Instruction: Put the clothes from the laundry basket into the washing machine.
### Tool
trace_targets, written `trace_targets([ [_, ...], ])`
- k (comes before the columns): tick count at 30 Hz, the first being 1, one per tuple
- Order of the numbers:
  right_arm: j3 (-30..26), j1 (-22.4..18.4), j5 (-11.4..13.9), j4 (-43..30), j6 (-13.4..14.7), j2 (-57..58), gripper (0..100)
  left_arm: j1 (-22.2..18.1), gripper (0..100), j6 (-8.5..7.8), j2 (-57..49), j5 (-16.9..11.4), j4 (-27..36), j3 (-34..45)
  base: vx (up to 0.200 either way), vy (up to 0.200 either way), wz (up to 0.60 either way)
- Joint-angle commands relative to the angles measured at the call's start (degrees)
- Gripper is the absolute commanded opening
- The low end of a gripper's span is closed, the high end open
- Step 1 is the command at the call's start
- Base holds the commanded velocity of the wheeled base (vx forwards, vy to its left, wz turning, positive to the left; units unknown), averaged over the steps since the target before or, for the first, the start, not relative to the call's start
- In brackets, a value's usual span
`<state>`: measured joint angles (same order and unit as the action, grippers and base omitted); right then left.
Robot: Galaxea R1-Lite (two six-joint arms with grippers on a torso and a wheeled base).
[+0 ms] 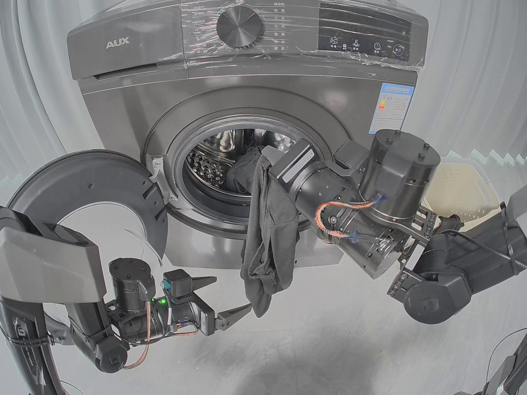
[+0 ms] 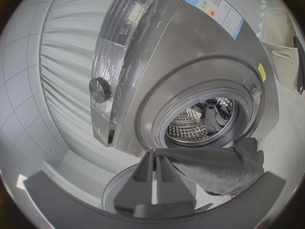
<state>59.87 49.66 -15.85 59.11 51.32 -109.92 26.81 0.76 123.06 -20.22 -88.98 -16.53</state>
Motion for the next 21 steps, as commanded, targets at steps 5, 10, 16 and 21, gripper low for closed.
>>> trace_targets([
  [5,-0.10,1.31,0.03,0.13,0.01,0.50,0,0.70,100,0.91,4.11,-0.08,-0.05,-5.62,0.000,0.000,0.00],
  [10,-0.19,1.40,0.03,0.30,0.01,0.50,0,0.97,100,2.76,6.40,-0.78,-0.05,-8.78,0.000,0.000,0.00],
  [16,-0.28,1.40,0.03,0.74,0.09,0.24,0,1.93,100,10.58,7.72,-0.69,-0.05,-12.03,0.000,0.000,0.00],
  [21,-1.16,1.49,0.03,1.09,0.09,0.15,0,1.93,100,13.31,7.81,-0.78,0.03,-12.74,0.000,0.000,0.00],
])
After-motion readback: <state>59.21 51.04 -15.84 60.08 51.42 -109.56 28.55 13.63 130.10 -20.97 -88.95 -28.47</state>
